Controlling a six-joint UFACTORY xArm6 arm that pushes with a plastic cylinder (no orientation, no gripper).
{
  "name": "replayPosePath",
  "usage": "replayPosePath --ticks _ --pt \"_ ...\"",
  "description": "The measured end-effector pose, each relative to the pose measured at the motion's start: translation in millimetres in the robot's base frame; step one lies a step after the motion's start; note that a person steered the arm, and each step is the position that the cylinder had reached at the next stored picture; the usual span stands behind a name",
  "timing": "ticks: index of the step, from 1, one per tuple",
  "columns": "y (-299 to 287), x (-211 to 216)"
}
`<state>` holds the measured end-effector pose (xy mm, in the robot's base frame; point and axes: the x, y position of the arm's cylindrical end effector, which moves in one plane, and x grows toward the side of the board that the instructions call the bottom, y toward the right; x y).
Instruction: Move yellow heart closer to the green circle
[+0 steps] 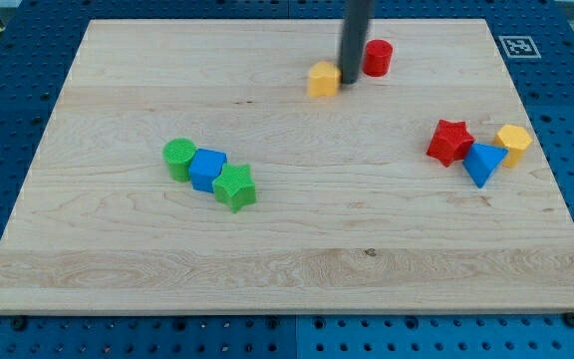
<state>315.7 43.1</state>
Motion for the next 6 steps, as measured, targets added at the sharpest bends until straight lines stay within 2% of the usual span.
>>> replayPosePath --ticks 1,3,4,5,6 --pt "-62 0" --pt "-78 -31" --pt "-88 -4" --pt "-88 41" --pt "-71 31"
